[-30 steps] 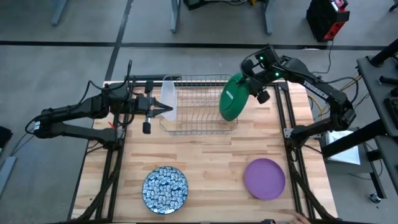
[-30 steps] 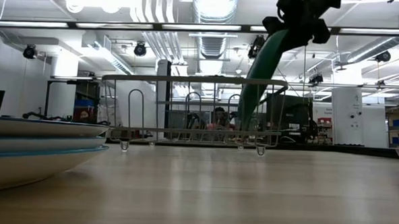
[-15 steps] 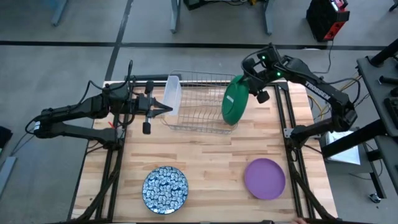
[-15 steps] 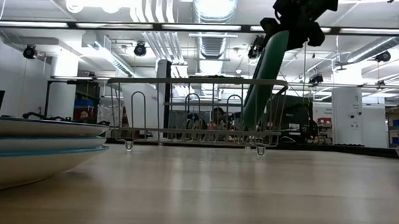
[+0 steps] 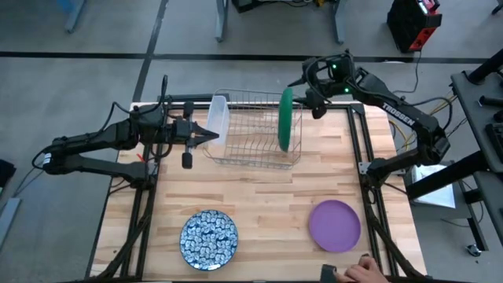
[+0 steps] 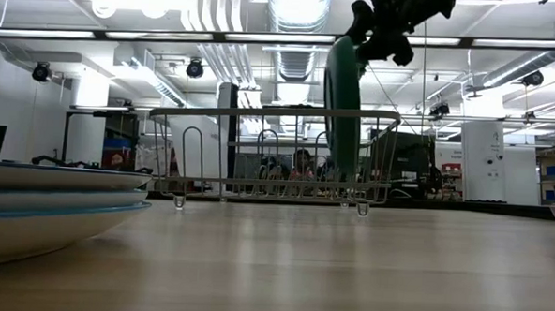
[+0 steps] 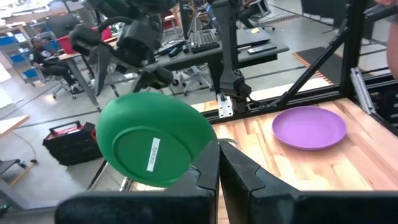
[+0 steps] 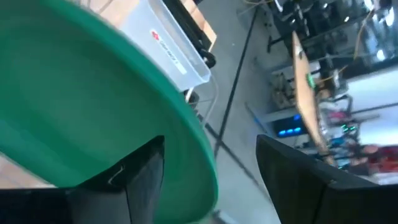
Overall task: Sort dishes
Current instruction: Put the green plate into the dish rack
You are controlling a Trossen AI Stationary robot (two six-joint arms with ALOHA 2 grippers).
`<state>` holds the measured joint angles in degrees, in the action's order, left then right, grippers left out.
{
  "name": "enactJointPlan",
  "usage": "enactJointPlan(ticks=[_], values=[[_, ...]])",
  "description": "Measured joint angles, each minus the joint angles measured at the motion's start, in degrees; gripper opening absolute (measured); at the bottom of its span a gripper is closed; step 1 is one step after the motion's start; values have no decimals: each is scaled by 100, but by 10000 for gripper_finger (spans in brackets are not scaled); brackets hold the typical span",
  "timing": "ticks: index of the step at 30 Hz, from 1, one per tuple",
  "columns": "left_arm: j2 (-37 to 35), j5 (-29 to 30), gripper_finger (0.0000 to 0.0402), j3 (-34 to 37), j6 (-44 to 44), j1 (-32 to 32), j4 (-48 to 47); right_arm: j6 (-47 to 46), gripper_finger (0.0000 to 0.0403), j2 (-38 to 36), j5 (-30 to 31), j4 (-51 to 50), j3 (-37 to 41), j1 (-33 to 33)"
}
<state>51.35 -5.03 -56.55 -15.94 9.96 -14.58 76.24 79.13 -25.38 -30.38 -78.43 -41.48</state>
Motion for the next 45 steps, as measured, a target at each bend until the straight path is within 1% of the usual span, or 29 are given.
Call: enactJointPlan(ticks=[4,7,12,15,20,22,26,28,30,33,36,38,40,43,45], values=[[4,4,0,0,2,0,2,14,223,50,4,21,0,9],[4,4,0,0,25,0,2,23,210,85,11,-313,0,12],[4,4,0,0,44,0,-1,-48,176,82,341,-808,0,12],[20,3,0,0,46,0,1,-570,153,82,391,-801,0,10],[150,4,0,0,122,0,2,-2463,118,154,404,-360,-2,62],[251,6,0,0,149,0,-1,-2667,108,222,400,-383,-2,90],[476,8,0,0,157,0,2,-2718,97,388,395,-391,13,142],[577,13,0,0,155,0,-1,-2805,97,491,395,-364,13,187],[666,136,0,0,150,-1,-2,-2871,101,610,395,-364,13,254],[754,667,0,0,-105,-1,-63,-3195,112,823,391,-308,13,444],[775,1341,0,0,-774,15,-84,-3618,128,1068,399,-222,15,801],[746,1644,0,0,-1291,86,41,-3931,140,1250,474,-56,15,1095],[684,1852,0,0,-1753,204,225,-4195,152,1427,792,35,15,1399],[545,1969,0,-63,-2336,426,280,-4687,169,1685,1539,108,-91,1821],[453,1969,0,-137,-2506,593,273,-5010,179,1834,1749,130,-219,2039]])
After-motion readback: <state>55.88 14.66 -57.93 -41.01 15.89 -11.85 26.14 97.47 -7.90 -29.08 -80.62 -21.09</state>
